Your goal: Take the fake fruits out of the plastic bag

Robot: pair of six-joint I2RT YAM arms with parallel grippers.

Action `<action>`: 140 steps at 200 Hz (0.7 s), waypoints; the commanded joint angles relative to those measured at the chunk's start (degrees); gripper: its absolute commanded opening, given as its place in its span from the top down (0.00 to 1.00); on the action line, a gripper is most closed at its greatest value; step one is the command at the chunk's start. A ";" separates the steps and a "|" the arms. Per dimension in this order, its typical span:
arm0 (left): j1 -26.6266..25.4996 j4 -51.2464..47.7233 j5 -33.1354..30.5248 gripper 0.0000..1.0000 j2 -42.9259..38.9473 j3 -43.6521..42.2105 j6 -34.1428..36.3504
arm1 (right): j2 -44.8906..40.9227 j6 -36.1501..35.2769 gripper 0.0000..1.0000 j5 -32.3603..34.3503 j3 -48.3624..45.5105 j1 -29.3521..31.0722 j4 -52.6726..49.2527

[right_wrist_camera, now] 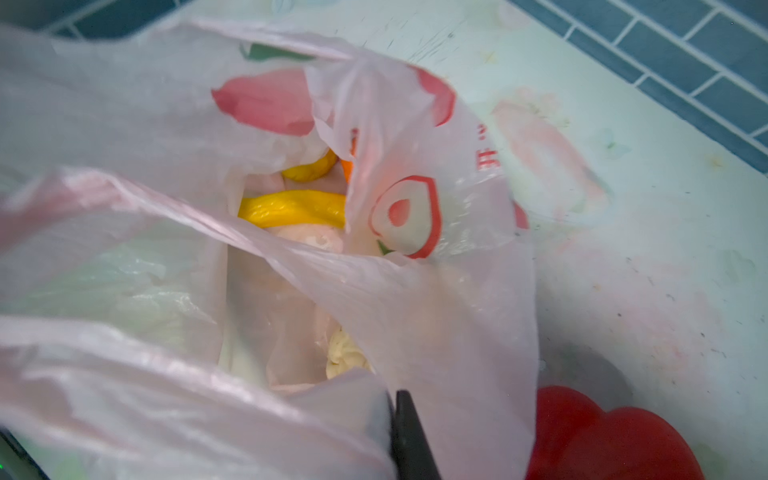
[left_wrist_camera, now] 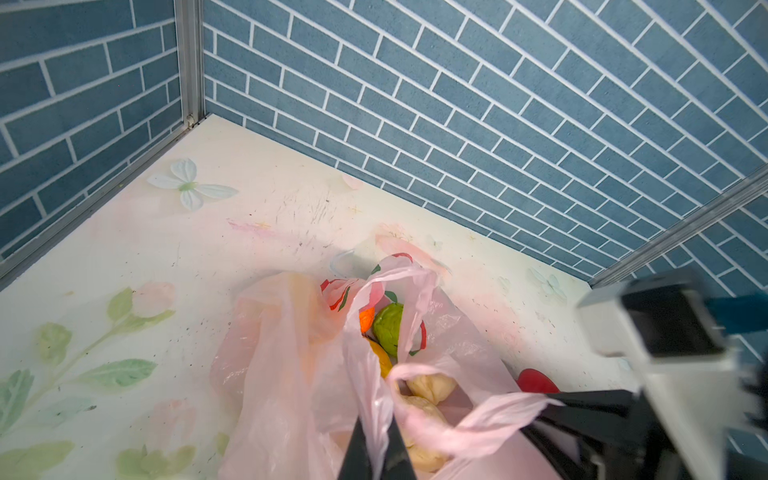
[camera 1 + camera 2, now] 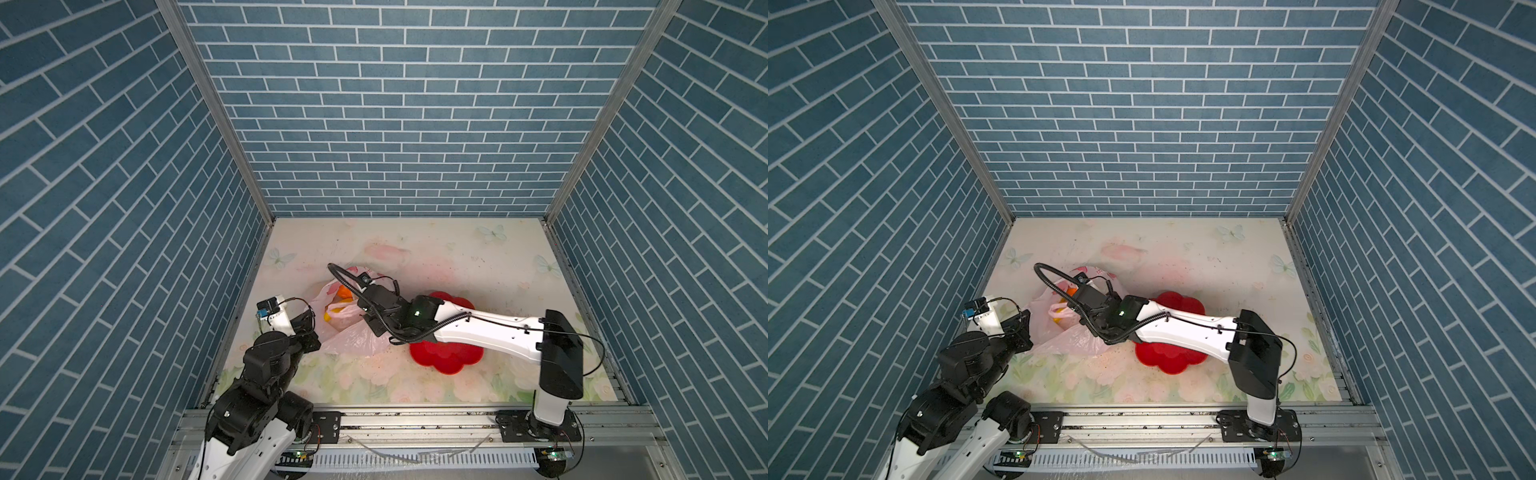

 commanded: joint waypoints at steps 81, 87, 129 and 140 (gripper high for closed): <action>0.24 2.48 -0.54 0.93 8.68 5.47 1.85 | -10.44 23.74 0.91 17.27 -16.98 -0.23 6.24; 0.25 2.22 -0.83 0.93 9.04 6.03 1.86 | -10.63 24.81 0.91 17.66 -17.40 -0.25 5.58; 0.23 1.58 -2.50 0.93 11.20 6.92 2.48 | -10.25 31.91 0.89 15.36 -19.85 -1.86 1.25; 0.28 1.75 -2.44 0.93 11.59 6.46 2.36 | -9.62 33.24 0.89 14.26 -19.79 -2.46 0.01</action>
